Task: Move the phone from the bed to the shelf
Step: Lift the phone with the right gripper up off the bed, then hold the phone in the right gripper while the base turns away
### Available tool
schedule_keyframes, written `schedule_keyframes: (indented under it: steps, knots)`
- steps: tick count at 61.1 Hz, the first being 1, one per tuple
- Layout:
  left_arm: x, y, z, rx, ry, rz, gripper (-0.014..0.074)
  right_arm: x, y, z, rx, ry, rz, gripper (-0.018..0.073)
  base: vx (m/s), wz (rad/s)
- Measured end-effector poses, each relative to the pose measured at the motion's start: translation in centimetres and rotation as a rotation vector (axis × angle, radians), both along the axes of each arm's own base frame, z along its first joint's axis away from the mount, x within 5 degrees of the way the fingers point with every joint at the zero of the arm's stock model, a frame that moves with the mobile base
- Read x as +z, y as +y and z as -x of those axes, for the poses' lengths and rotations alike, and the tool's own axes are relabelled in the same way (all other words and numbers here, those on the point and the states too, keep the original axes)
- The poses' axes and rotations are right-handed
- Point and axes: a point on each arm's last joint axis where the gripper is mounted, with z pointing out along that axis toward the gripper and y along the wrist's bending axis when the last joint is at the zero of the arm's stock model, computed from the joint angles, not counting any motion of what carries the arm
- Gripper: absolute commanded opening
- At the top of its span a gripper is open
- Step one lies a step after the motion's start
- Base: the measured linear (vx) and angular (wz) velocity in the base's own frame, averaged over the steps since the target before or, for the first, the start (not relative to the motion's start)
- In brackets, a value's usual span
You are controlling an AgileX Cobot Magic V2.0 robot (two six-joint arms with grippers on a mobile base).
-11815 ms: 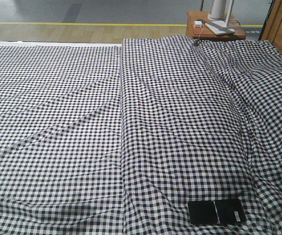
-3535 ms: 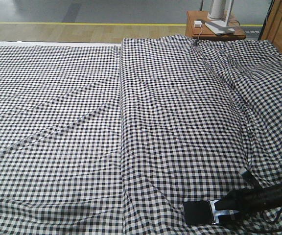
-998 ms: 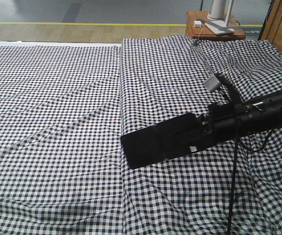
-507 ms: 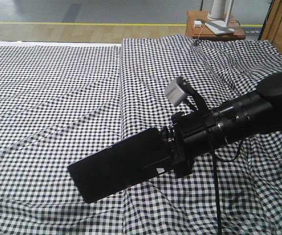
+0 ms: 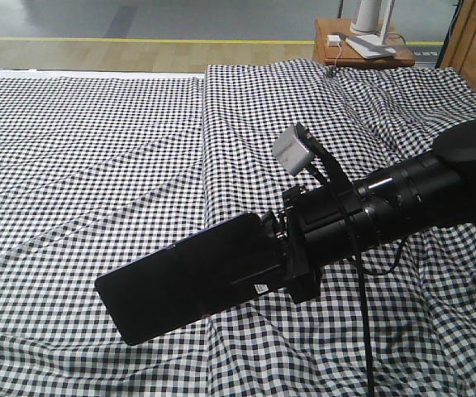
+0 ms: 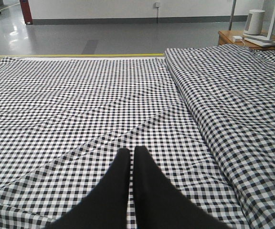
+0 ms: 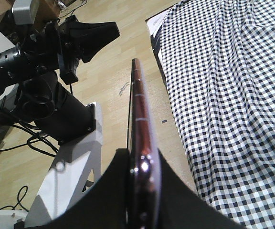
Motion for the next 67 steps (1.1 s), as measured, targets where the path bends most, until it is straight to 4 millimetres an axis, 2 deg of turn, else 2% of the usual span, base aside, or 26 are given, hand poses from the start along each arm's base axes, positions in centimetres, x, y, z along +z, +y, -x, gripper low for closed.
schedule_keyframes:
  steps: [67]
  knots:
    - [0.0,0.0,0.0,0.0,0.0,0.0,0.0001,0.0,0.0,-0.01,-0.001,0.0,0.0,-0.0001,-0.01,0.04]
